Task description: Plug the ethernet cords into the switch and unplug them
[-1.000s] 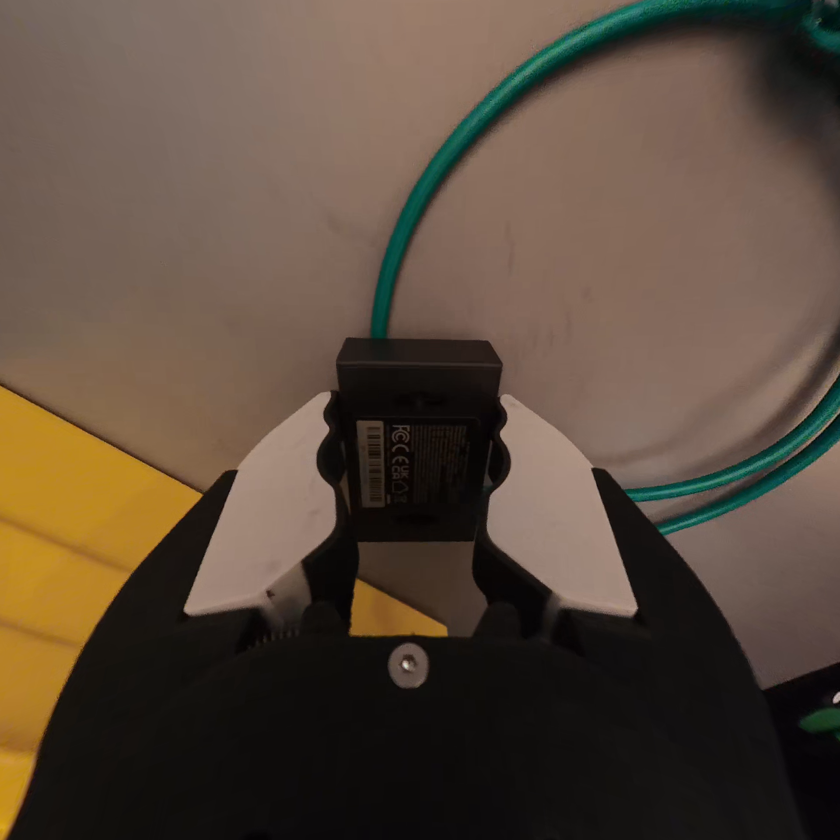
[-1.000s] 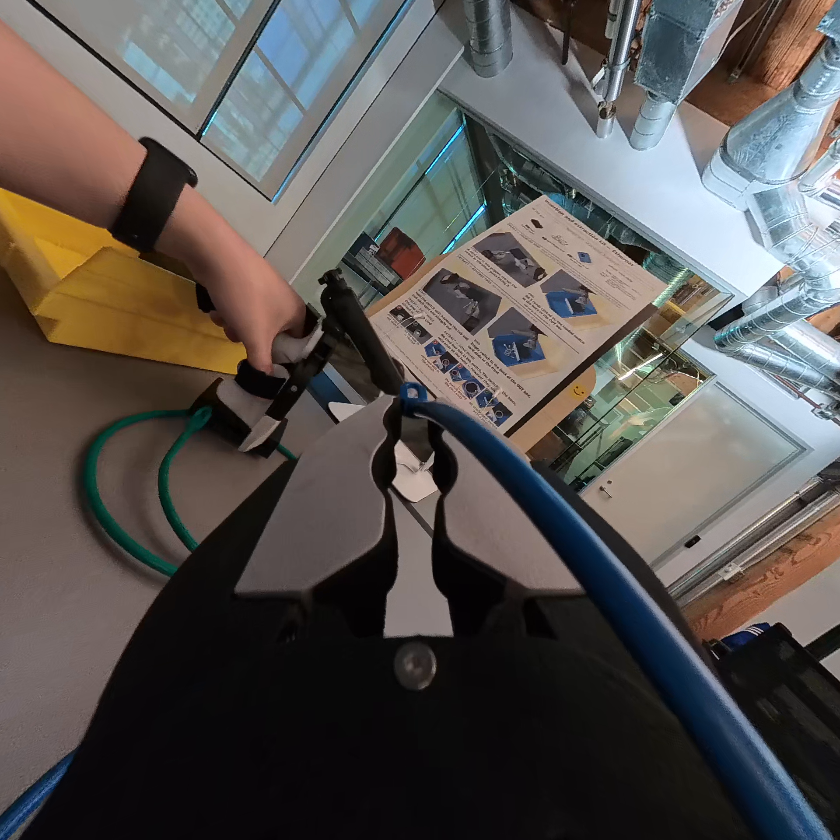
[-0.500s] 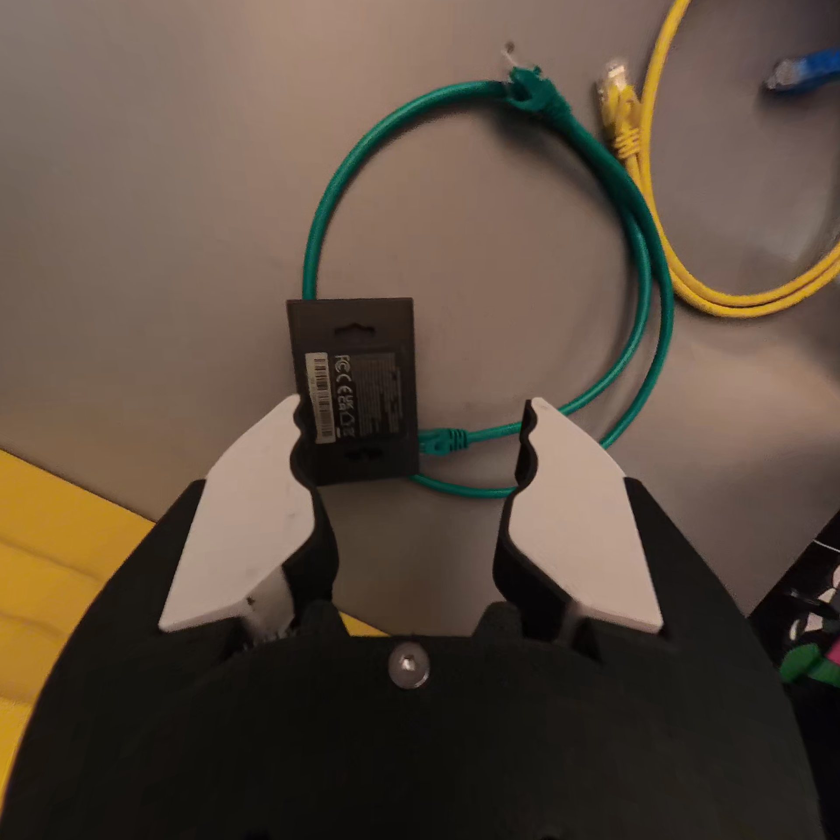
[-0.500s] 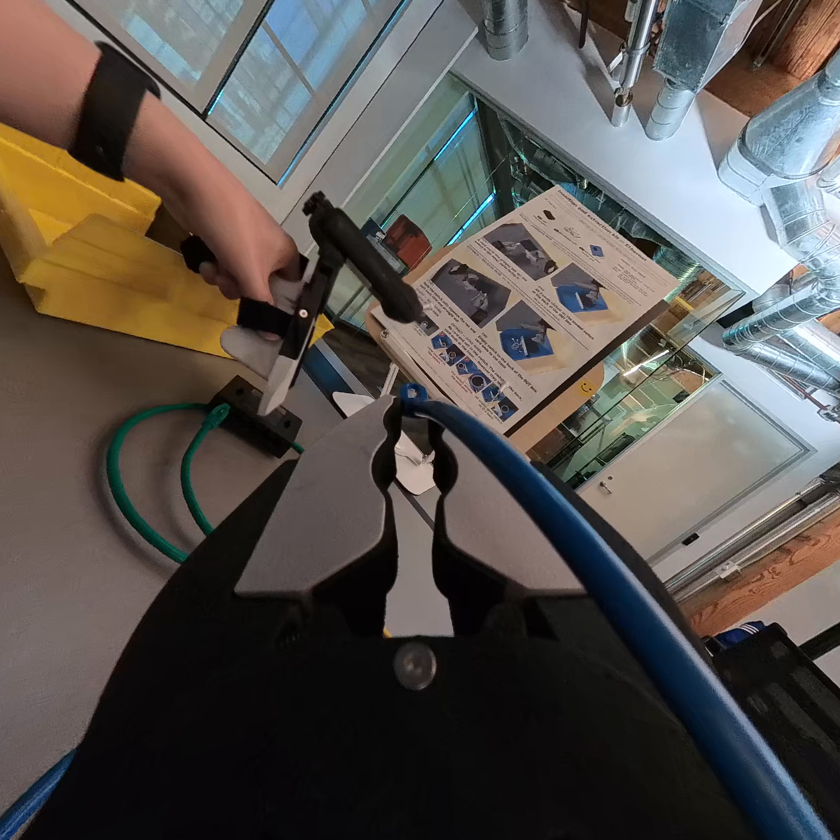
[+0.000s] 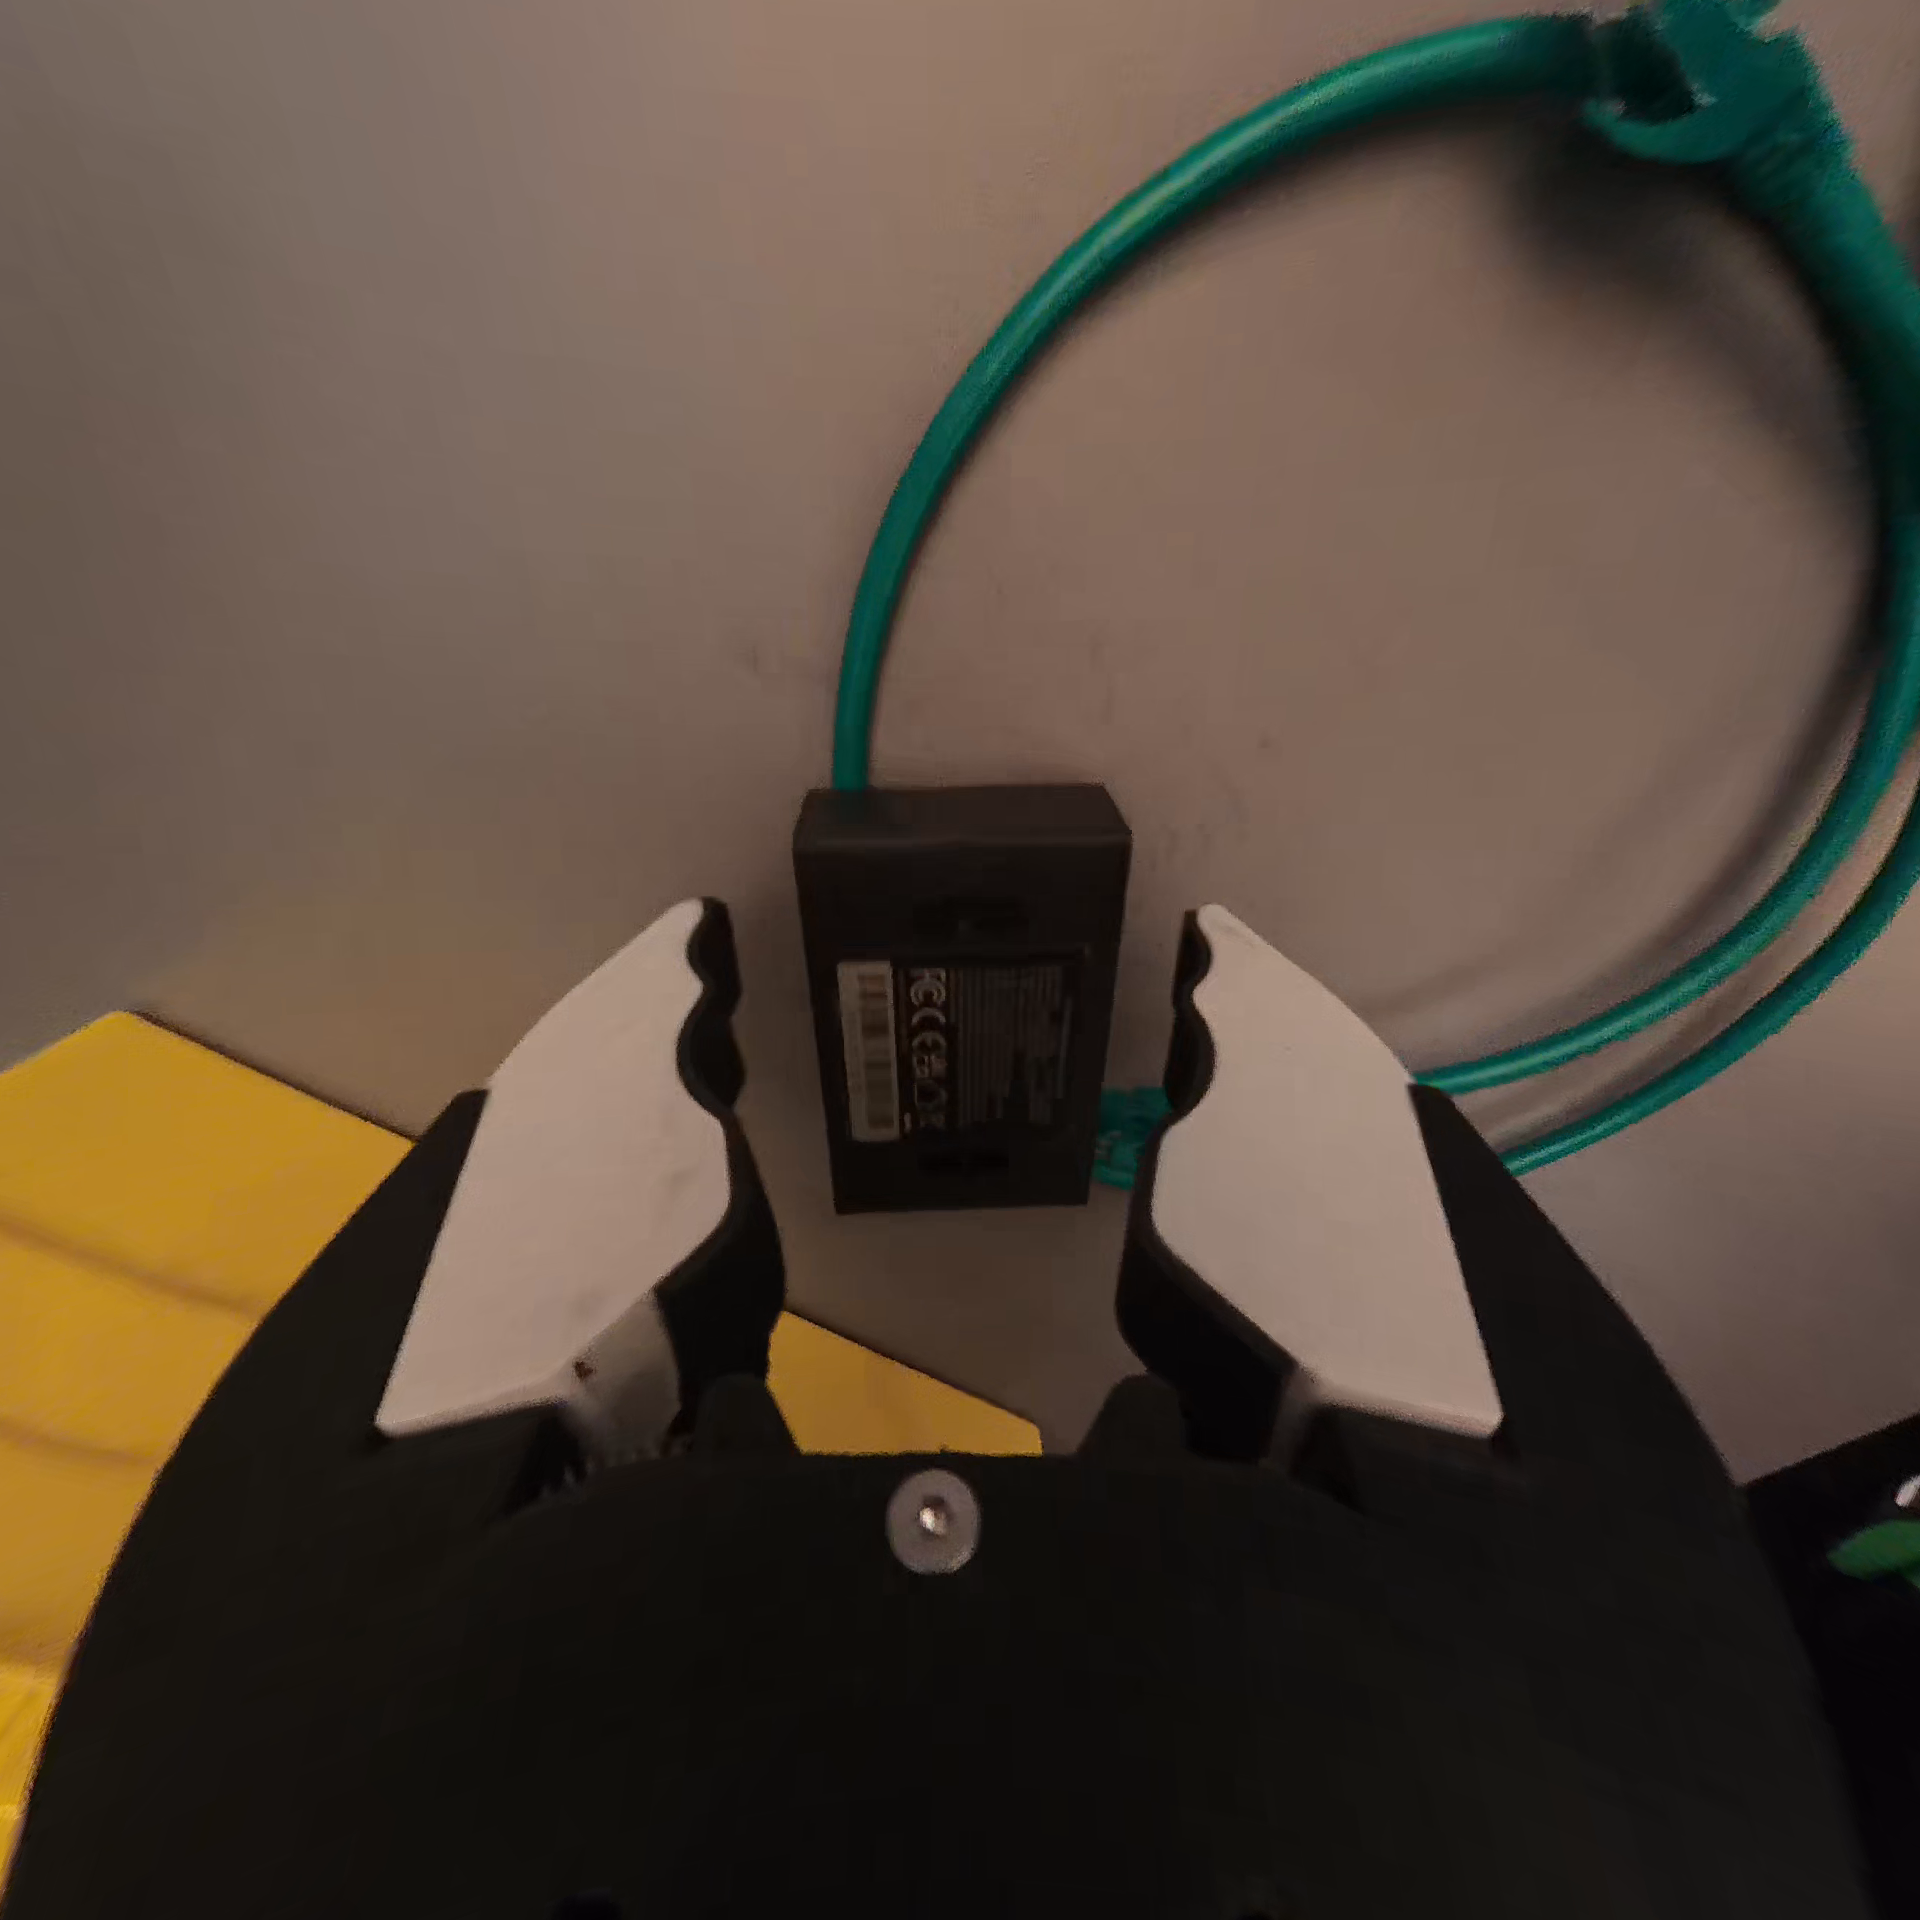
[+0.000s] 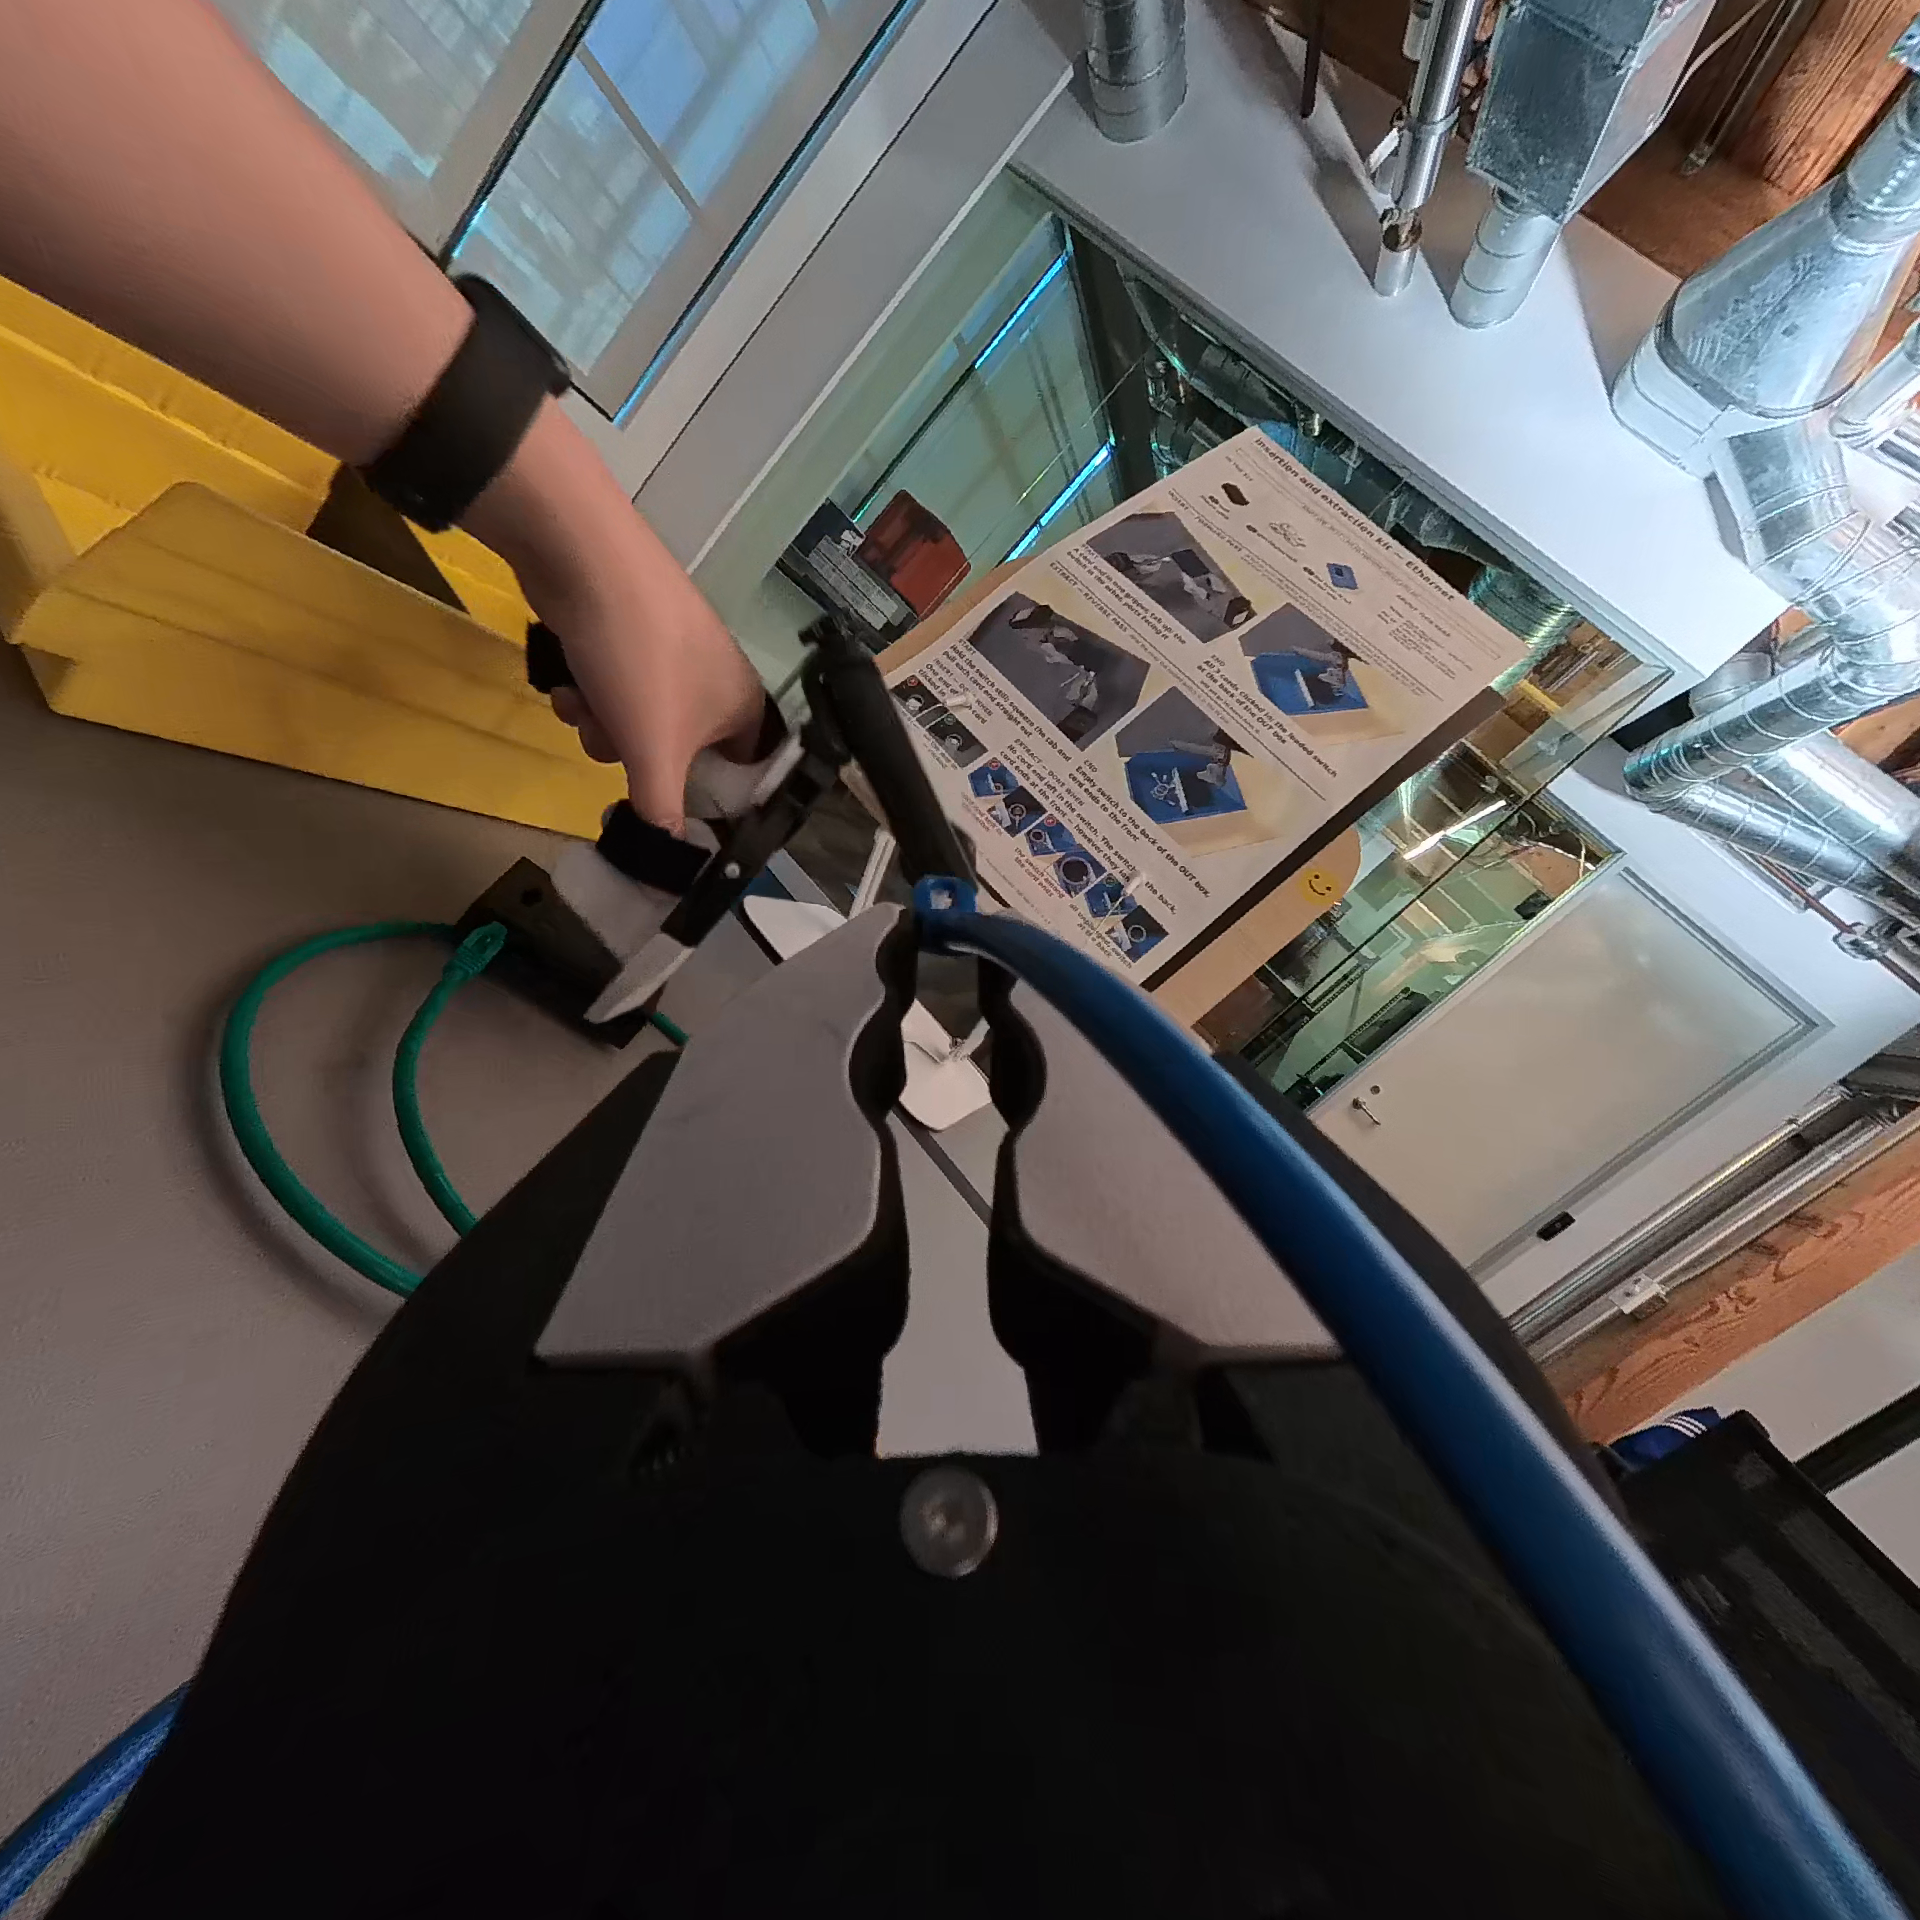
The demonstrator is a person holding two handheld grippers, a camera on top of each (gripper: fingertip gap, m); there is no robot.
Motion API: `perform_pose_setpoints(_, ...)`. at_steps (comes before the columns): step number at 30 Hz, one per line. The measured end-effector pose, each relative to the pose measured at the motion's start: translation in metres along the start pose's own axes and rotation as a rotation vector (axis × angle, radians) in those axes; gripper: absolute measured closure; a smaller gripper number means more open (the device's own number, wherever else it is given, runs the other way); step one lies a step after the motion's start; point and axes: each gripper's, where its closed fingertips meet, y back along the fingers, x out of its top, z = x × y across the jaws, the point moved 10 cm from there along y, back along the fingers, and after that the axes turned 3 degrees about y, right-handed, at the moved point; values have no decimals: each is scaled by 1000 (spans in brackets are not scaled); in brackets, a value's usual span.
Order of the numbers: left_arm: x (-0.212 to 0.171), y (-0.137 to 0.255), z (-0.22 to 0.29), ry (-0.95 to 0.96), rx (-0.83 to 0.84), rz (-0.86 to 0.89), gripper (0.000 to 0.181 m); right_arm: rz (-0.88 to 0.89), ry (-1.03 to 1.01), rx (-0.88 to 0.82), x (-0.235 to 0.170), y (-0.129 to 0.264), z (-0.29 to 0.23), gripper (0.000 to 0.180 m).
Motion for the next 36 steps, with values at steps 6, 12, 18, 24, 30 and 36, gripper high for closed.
perform_pose_setpoints(6,13,-16,5,-42,55,-140,120,-8,-7,-4,-1,1,2,170)
perform_pose_setpoints(12,11,-16,4,-38,43,-122,120,-20,17,13,0,-2,-2,169)
perform_pose_setpoints(18,8,-16,11,-97,50,-132,109,-20,6,3,-2,-1,0,169)
perform_pose_setpoints(24,-4,-19,10,-78,64,-268,105,-21,5,6,-2,-1,0,169)
perform_pose_setpoints(30,-3,-19,6,-64,64,-303,112,-27,12,11,-2,-2,0,169)
perform_pose_setpoints(36,-3,-16,3,-60,70,-251,120,-33,8,13,-3,-2,0,169)
